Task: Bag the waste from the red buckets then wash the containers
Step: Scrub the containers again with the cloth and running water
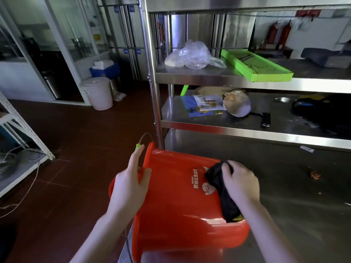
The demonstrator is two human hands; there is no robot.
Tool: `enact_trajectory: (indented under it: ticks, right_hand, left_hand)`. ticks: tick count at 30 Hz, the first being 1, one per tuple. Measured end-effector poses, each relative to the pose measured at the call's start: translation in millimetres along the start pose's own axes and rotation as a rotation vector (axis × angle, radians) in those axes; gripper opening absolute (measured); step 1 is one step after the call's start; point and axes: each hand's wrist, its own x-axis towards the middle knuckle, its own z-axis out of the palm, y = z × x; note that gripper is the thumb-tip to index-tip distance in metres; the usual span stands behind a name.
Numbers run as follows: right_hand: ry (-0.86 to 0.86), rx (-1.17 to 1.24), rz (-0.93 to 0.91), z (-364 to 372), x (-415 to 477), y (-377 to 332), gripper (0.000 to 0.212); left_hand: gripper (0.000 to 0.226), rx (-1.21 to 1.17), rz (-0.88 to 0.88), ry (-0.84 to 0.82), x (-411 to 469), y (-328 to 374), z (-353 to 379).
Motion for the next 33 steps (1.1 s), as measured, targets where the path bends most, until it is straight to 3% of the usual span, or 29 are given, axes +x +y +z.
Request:
enact_trajectory:
  ticks: [6, 9, 12, 16, 18, 20, 24, 27, 30, 33]
  right_hand:
    - [-0.068, 0.12, -0.5, 43.5, -58.7, -110.3, 0.039]
    - [-0.083, 0.205, -0.575, 46.8, -71.7, -116.7, 0.041]
    - [-0.052, 0.18, -0.461, 34.2, -50.0, -81.3, 0.038]
    - [-0.072, 0.099, 0.026, -0.8, -3.3, -16.8, 0.026]
    - [-0.062, 0.08, 0.173, -15.0, 7.6, -1.6, 0.024]
    - [-0.016, 0.048, 0.121, -9.5, 1.8, -14.3, 0.022]
    - [-0.025, 0.134, -0.355, 30.3, -39.2, -80.5, 0.034]
    - [-0.067, 0.144, -0.539, 39.3, -45.0, -97.6, 0.042]
    - [-0.033, 0.119, -0.487, 34.5, -28.8, -70.6, 0.039]
    - [0.051, 0.108, -0.128, 18.2, 0.5, -24.3, 0.027]
  left_hand:
    - [0.066, -0.04, 0.074, 0.053, -17.3, -6.4, 13.5]
    - [0.065, -0.085, 0.049, 0.07, -24.4, -10.9, 10.5]
    - [0.061, -0.083, 0.019, 0.088, -27.1, -9.8, 8.9]
    - [0.063, -0.109, 0.032, 0.091, -32.3, -8.5, 10.5]
    - [0.065, -0.111, 0.065, 0.124, -36.9, -10.3, 16.8]
    - [0.066, -0.126, 0.102, 0.143, -44.0, -8.0, 29.9]
    - [0.064, -0.121, 0.117, 0.145, -51.3, -5.4, 51.9]
    - [0.057, -0.102, 0.107, 0.162, -48.2, -14.6, 43.8]
    - [0.054, -0.123, 0.057, 0.158, -48.2, -24.8, 37.0]
    - [0.055, -0.151, 0.051, 0.152, -50.3, -27.9, 38.6]
